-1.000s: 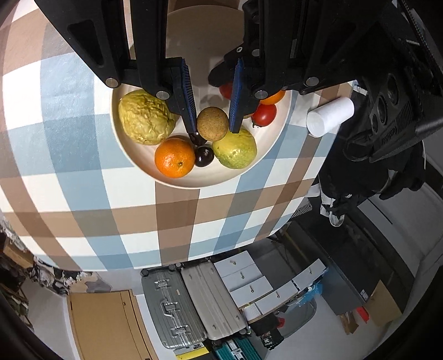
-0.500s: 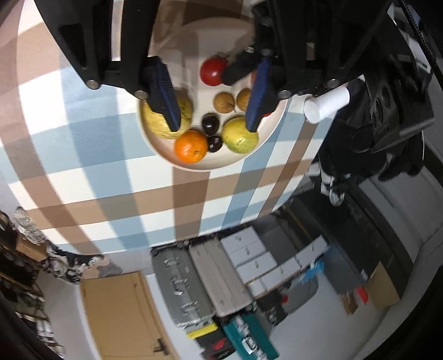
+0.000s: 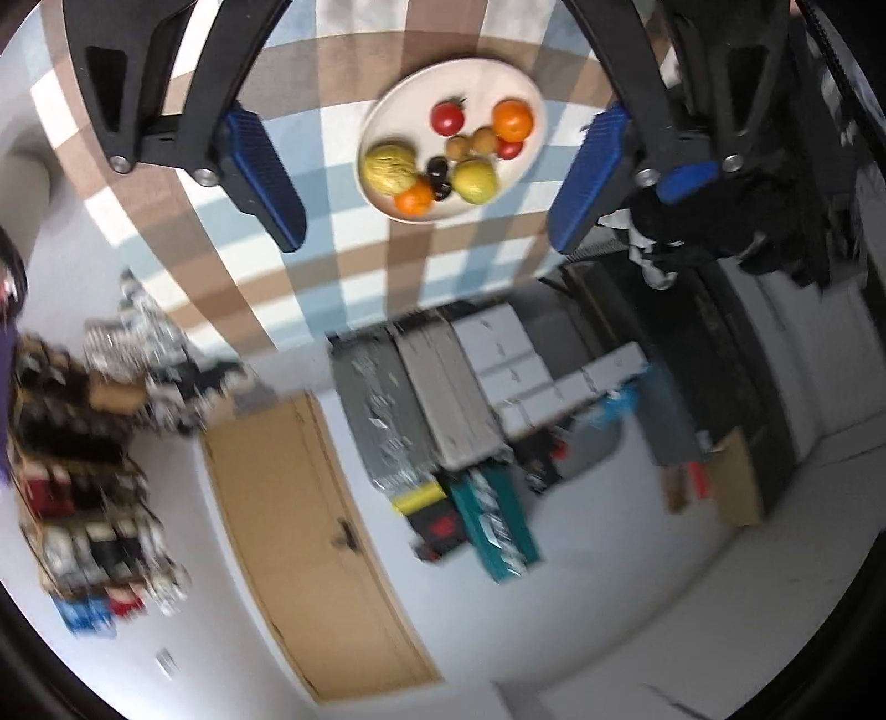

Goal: Organize fruits

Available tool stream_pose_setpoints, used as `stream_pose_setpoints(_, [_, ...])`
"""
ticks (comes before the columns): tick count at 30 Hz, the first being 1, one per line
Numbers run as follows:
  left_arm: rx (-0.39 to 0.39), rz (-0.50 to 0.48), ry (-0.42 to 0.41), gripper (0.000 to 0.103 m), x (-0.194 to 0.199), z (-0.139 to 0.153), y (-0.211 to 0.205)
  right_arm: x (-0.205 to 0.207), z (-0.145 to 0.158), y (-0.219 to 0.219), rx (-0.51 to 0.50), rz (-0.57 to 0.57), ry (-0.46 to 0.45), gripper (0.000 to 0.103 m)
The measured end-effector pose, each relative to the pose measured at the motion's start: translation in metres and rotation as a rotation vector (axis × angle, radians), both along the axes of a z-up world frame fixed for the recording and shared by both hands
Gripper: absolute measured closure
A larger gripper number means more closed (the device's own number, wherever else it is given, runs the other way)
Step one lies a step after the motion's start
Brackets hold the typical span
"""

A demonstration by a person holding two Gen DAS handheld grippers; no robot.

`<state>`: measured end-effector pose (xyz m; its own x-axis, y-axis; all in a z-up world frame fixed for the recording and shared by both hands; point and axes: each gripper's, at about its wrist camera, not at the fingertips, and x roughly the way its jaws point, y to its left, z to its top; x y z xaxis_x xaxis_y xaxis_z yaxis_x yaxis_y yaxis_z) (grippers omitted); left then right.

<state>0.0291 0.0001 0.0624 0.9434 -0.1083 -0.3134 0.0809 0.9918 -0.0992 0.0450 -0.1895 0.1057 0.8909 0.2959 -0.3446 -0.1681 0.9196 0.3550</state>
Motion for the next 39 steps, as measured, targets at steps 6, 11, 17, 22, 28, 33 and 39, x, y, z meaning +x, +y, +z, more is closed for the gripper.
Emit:
stream_pose_setpoints(6, [-0.015, 0.047, -0.070, 0.000, -0.038, 0.000, 0.016, -0.055, 0.017, 0.016, -0.147, -0.010, -0.226, 0.000])
stream_pose_setpoints(11, [-0.002, 0.109, -0.090, 0.000, -0.046, -0.009, 0.025, -0.077, 0.015, 0.018, -0.177, -0.033, -0.283, 0.000])
stream_pose_setpoints(17, [-0.026, 0.138, -0.112, 0.000, -0.050, -0.020, 0.031, -0.076, 0.001, 0.023, -0.296, -0.092, -0.304, 0.000])
stream_pose_setpoints(22, [0.033, 0.149, -0.158, 0.000, -0.046, -0.034, 0.024, -0.086, -0.004, 0.026, -0.325, -0.160, -0.403, 0.000])
stream_pose_setpoints(28, [0.022, 0.135, -0.142, 0.000, -0.031, -0.051, 0.022, -0.063, -0.023, 0.023, -0.339, -0.153, -0.306, 0.000])
stream_pose_setpoints(33, [0.071, 0.121, -0.116, 0.000, -0.021, -0.066, 0.014, -0.041, -0.047, 0.017, -0.344, -0.147, -0.206, 0.000])
stream_pose_setpoints(39, [0.095, 0.133, -0.095, 0.000, -0.007, -0.085, 0.011, -0.021, -0.068, 0.007, -0.331, -0.144, -0.143, 0.000])
